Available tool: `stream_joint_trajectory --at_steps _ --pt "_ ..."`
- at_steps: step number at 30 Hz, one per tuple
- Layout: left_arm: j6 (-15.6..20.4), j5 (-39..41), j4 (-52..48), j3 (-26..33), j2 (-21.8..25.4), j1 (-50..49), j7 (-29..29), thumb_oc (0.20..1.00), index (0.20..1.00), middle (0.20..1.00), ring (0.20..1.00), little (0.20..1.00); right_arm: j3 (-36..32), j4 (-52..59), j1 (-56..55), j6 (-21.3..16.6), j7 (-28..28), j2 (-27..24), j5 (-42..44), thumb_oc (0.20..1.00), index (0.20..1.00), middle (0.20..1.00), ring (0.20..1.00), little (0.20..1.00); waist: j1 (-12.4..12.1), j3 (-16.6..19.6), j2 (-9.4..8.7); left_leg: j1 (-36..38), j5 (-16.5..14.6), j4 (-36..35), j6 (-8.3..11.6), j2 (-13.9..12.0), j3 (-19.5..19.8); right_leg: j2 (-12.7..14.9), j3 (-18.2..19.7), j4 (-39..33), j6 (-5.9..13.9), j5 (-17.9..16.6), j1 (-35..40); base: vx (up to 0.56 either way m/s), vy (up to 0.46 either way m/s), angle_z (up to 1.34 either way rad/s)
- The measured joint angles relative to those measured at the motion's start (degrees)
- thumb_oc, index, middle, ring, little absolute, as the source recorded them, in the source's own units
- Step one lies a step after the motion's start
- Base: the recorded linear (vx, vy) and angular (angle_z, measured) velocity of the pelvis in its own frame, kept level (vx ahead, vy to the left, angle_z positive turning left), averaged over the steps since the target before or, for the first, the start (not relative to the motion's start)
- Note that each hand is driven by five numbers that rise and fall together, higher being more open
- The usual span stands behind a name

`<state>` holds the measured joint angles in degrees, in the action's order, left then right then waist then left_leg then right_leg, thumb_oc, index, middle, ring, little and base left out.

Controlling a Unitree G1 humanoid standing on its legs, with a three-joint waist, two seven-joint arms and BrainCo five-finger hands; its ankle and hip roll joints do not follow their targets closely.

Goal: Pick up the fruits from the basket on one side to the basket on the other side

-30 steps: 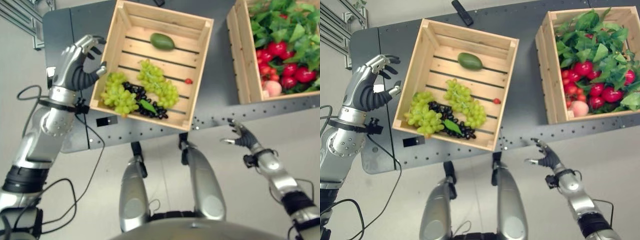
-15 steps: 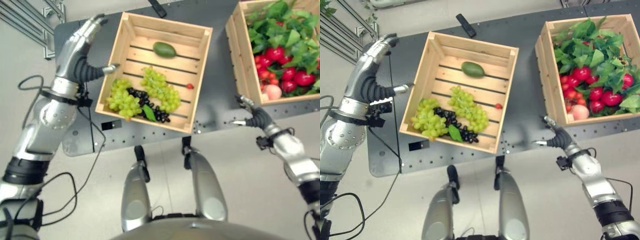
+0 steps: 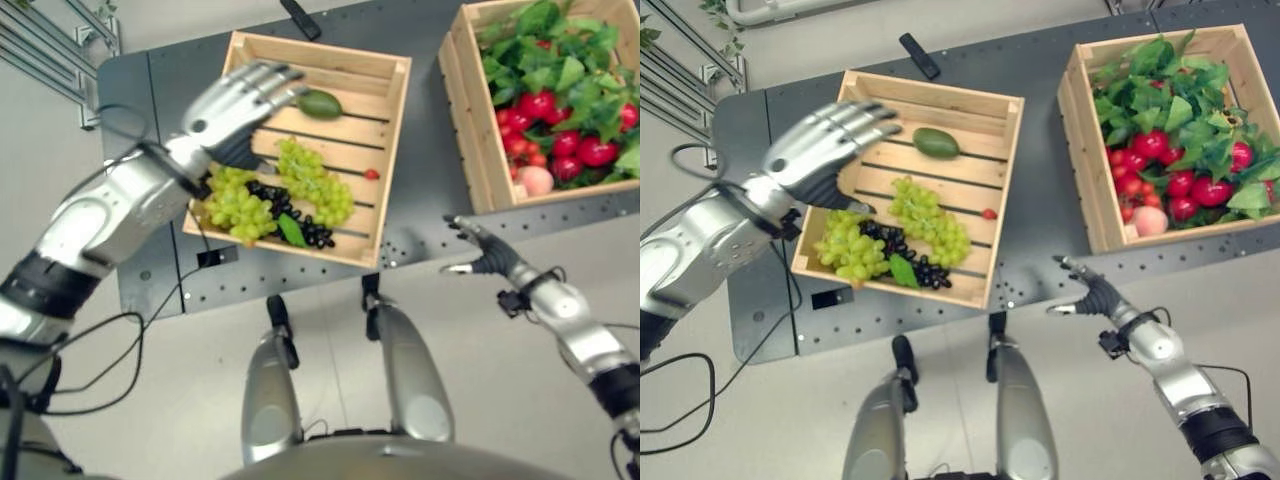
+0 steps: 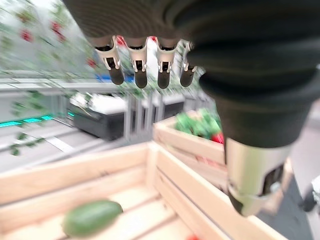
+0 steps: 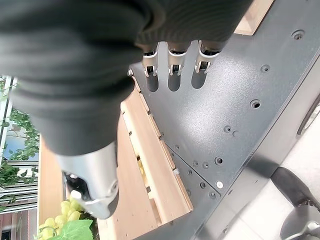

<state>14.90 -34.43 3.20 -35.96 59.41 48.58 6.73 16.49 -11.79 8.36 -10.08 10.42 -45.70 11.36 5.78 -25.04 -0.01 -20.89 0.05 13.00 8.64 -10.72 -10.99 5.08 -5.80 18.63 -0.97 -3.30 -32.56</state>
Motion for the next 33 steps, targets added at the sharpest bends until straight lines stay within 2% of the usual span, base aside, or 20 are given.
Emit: stream_joint_trajectory --at_steps 5,9,13,18,20,33 --pt "-0.4 -3.1 5.5 -8.7 -4.0 8.4 0.0 1.0 1.0 1.0 1.0 1.0 2.8 0.8 1.3 -0.2 0.5 -0.7 -0.2 1.0 1.0 1.0 1.0 1.0 1.1 -0.1 -0.15 -2.0 0.0 0.2 0.01 0.1 0.1 -0.1 0.0 0.1 0.12 -0.1 -2.0 0.0 -0.001 -0.01" --pt "-0.7 -3.8 9.2 -12.6 -6.1 11.6 0.4 1.0 1.0 1.0 1.0 1.0 4.9 4.0 2.5 -0.8 0.6 -0.9 -0.2 1.0 1.0 1.0 1.0 1.0 1.8 -0.8 -0.76 -3.0 -0.1 0.6 0.13 -0.2 0.0 -0.5 0.2 0.1 0.11 -0.1 -3.1 0.0 -0.005 -0.06" --pt "-1.2 -5.3 11.7 -13.0 -6.2 11.6 0.6 1.0 1.0 1.0 1.0 1.0 5.0 5.2 3.1 -0.9 0.7 -1.0 -0.2 1.0 1.0 1.0 1.0 1.0 2.5 -2.2 -1.75 -4.0 -0.1 0.7 0.17 -0.2 0.1 -0.5 0.2 0.1 0.08 -0.1 -3.9 0.0 0.0 0.0" --pt "-2.4 -5.4 15.5 -13.2 -7.1 11.8 1.2 1.0 1.0 1.0 1.0 1.0 5.1 7.1 3.6 -1.3 0.6 -1.3 -0.1 1.0 1.0 1.0 1.0 1.0 2.8 -2.9 -2.07 -7.0 -0.4 1.8 0.09 -0.2 0.0 -0.4 0.5 0.6 0.06 -0.3 -6.7 0.0 0.0 -0.01" --pt "-3.2 -5.4 17.5 -14.6 -7.5 11.8 1.2 1.0 1.0 1.0 1.0 1.0 5.5 7.1 4.4 -1.3 0.5 -1.4 -0.1 1.0 1.0 1.0 1.0 1.0 2.9 -4.4 -2.67 -8.0 -0.4 2.3 0.17 -0.2 0.0 -0.4 0.7 1.3 -0.17 -0.5 -7.9 -0.01 -0.004 -0.05" --pt "-4.4 -5.6 20.7 -14.8 -8.9 11.9 1.2 1.0 1.0 1.0 1.0 1.0 4.7 11.4 4.4 -2.2 -1.0 -2.1 0.6 1.0 1.0 1.0 1.0 1.0 3.5 -5.1 -3.56 -14.5 -2.2 6.9 0.15 -1.4 0.0 -1.2 1.4 2.4 -0.14 -0.5 -13.3 -0.01 -0.001 -0.02"
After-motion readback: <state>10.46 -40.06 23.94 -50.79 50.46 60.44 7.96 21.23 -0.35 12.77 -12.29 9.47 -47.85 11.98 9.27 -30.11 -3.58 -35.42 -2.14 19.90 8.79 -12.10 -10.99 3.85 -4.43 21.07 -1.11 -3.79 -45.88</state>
